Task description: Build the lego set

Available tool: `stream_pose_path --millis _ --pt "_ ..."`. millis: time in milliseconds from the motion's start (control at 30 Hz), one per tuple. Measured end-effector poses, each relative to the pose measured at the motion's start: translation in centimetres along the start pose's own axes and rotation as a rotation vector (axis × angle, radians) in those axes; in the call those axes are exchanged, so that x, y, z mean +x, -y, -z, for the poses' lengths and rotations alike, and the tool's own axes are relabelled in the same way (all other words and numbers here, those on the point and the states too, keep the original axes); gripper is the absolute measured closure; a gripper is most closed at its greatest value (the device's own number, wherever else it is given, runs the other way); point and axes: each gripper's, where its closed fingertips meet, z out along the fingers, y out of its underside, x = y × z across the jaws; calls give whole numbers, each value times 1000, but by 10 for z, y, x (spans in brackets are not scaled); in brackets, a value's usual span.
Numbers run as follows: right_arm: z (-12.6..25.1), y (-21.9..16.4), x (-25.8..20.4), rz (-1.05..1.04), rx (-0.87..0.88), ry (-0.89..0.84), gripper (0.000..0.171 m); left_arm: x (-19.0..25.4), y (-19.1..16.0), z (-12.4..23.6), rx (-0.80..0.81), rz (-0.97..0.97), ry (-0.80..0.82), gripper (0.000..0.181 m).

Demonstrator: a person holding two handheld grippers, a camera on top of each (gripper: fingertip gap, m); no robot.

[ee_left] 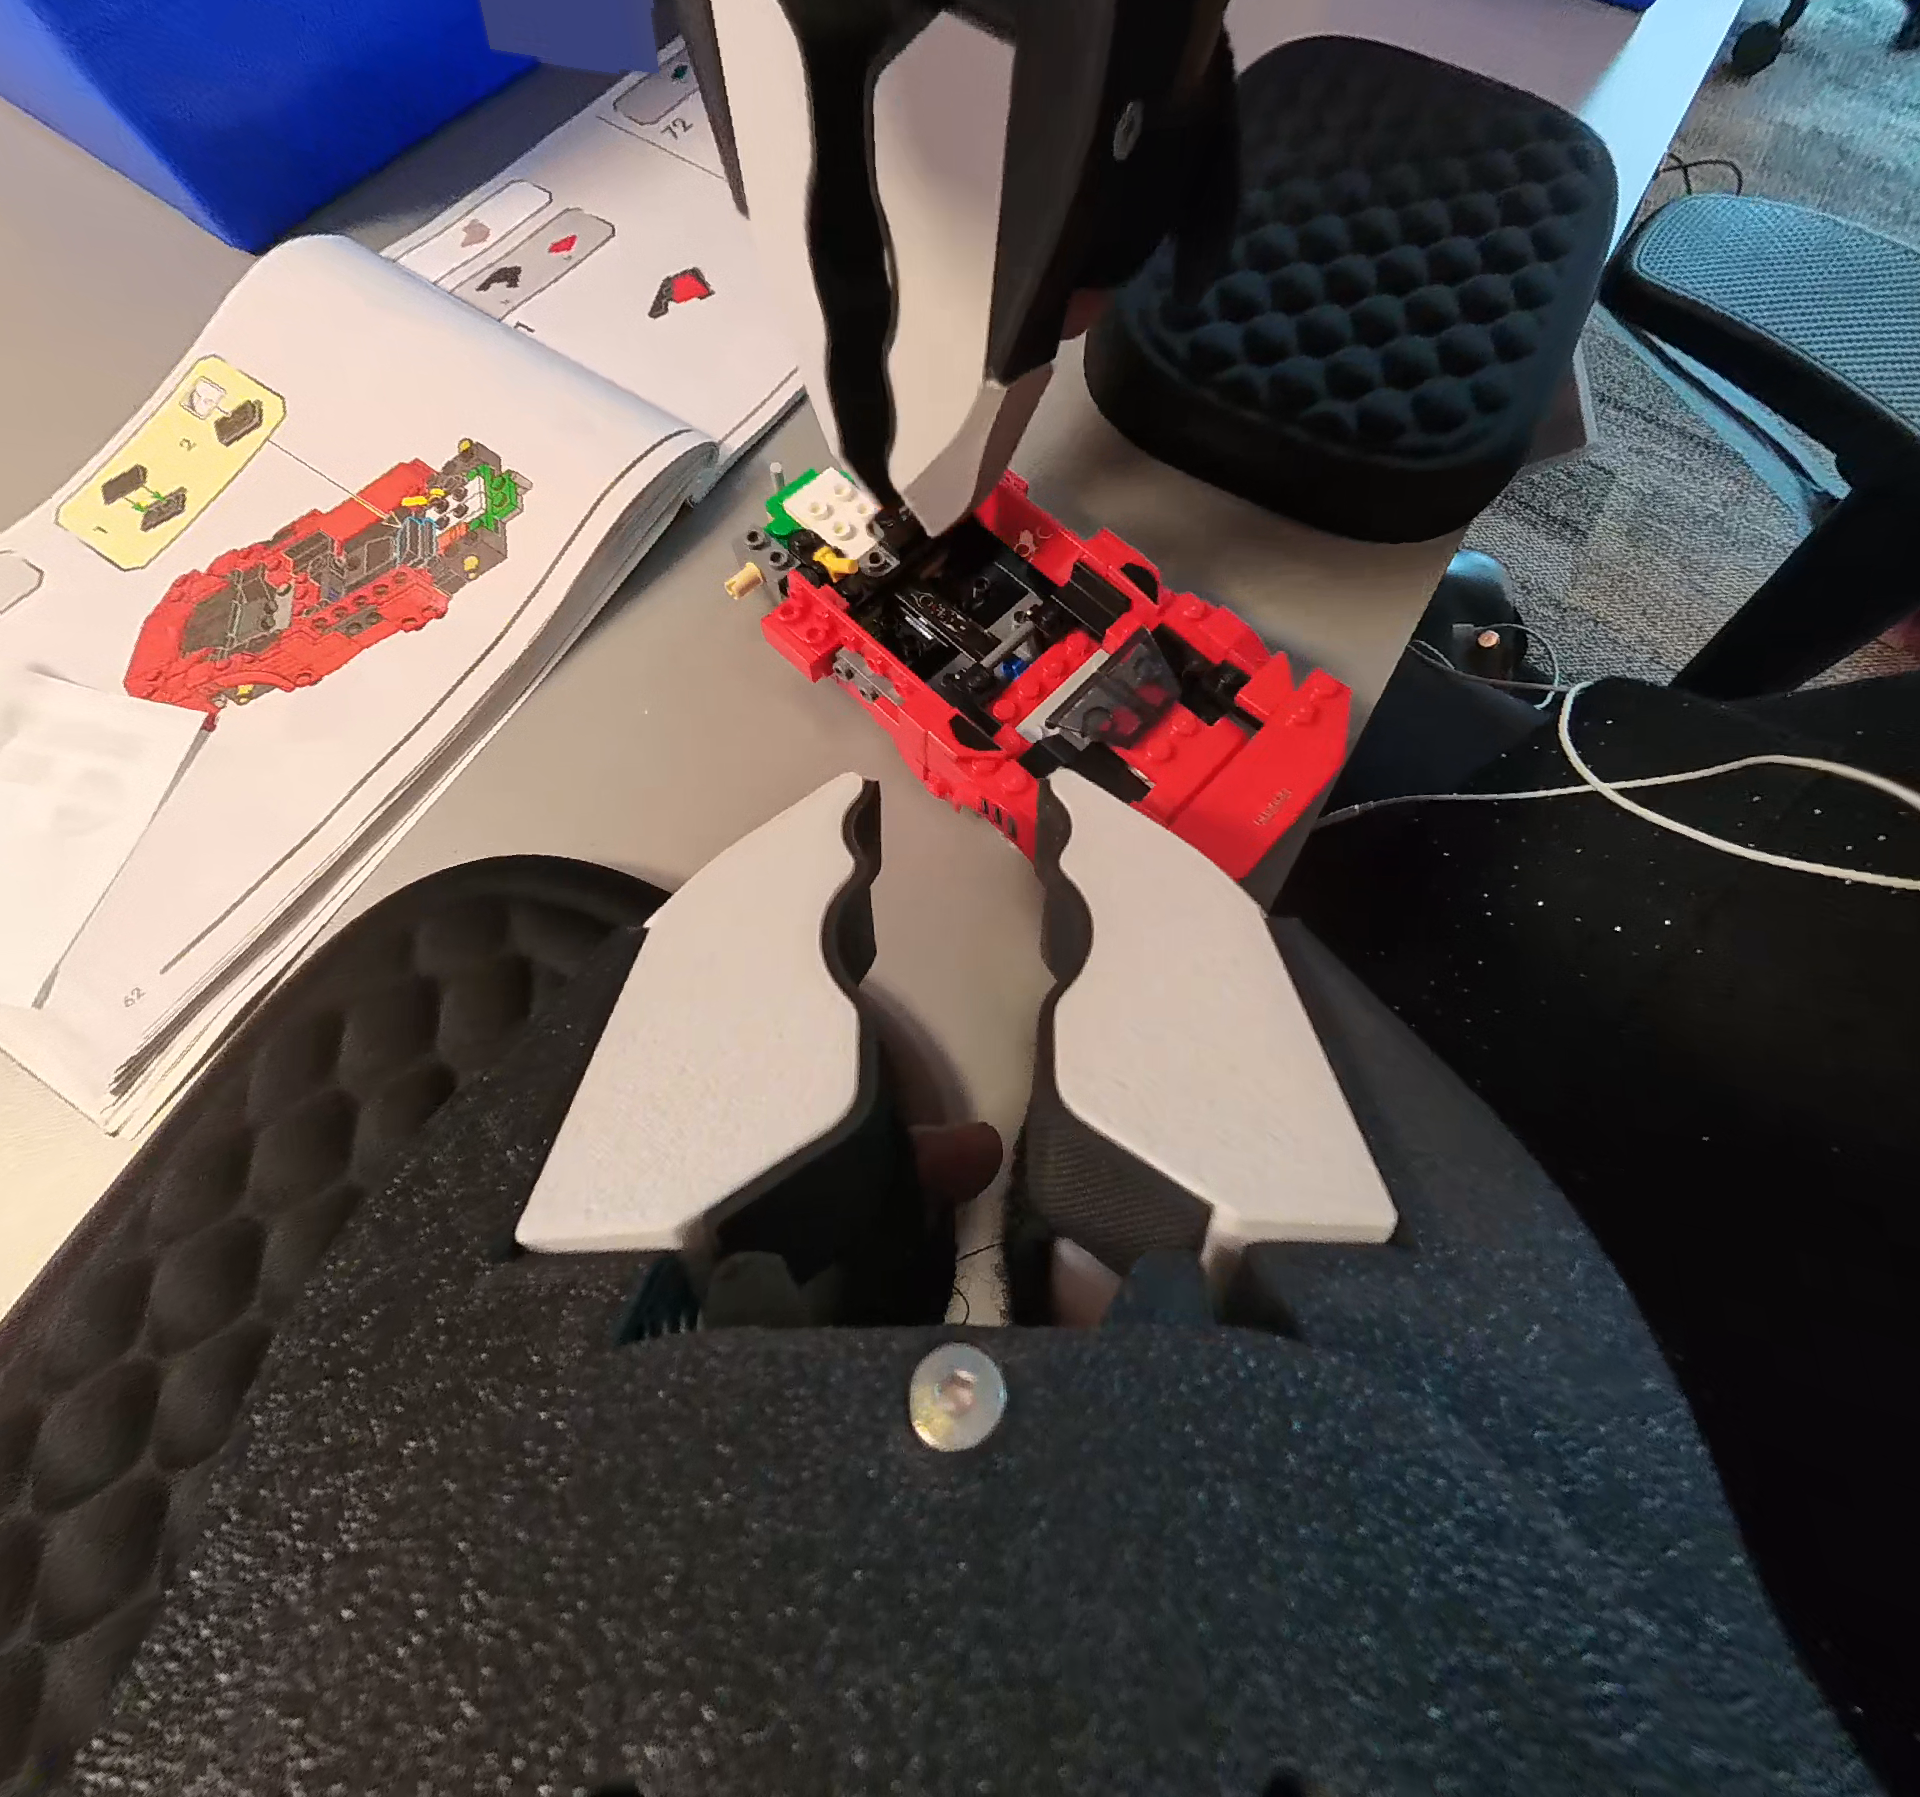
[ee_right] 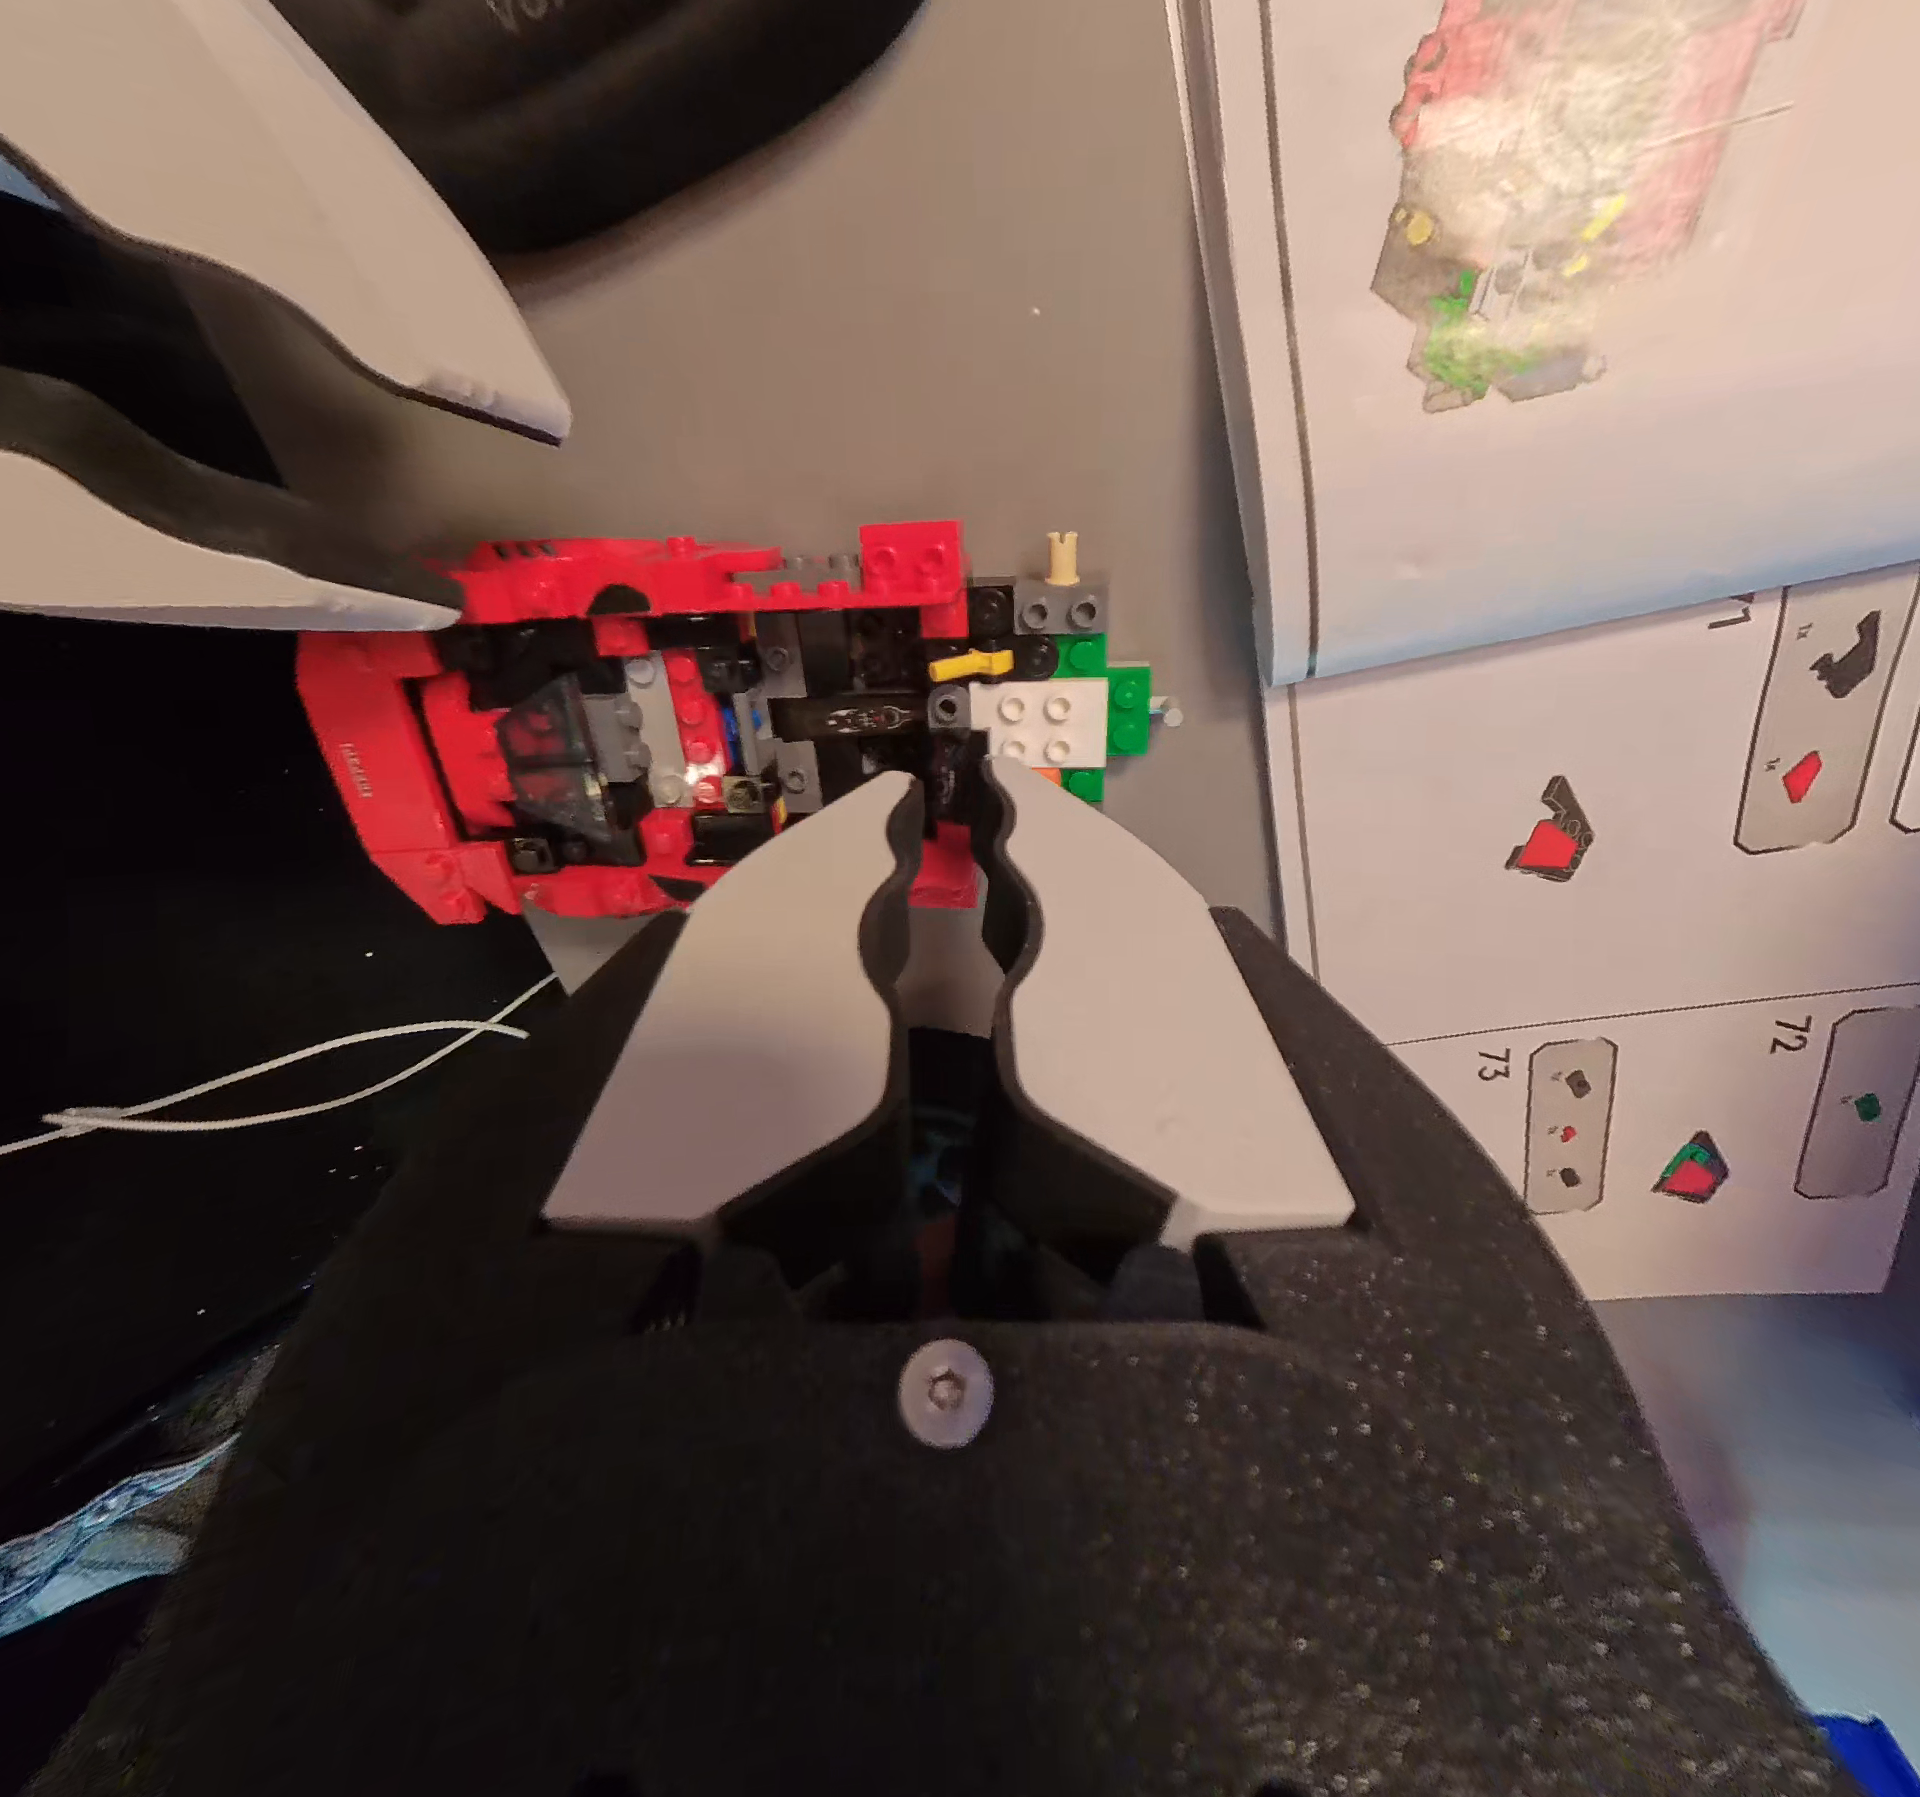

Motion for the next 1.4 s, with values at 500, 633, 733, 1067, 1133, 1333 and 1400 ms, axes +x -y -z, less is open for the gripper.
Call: stream_pose_path --millis 500,633,733,1067,1133,1333,1400 --pt "-2 0 0 -6 82 13 165 0 -2 -7 -7 -6 -4 159" --pt "-2 1 0 -2 111 12 165 0 -3 -9 -8 -6 -7 159" --pt "-3 0 1 13 106 -6 164 1 -2 -9 -8 -7 -7 159" --pt "-3 1 1 11 105 -1 164 0 -2 -10 -11 -15 -7 159" --pt "-3 1 1 17 92 -11 165 0 -1 -10 -9 -17 -5 159" --pt "-4 1 2 14 105 -30 164 -1 3 -7 7 -22 3 160" --pt "-4 1 2 15 110 -35 164 -1 3 -7 6 -26 5 158"
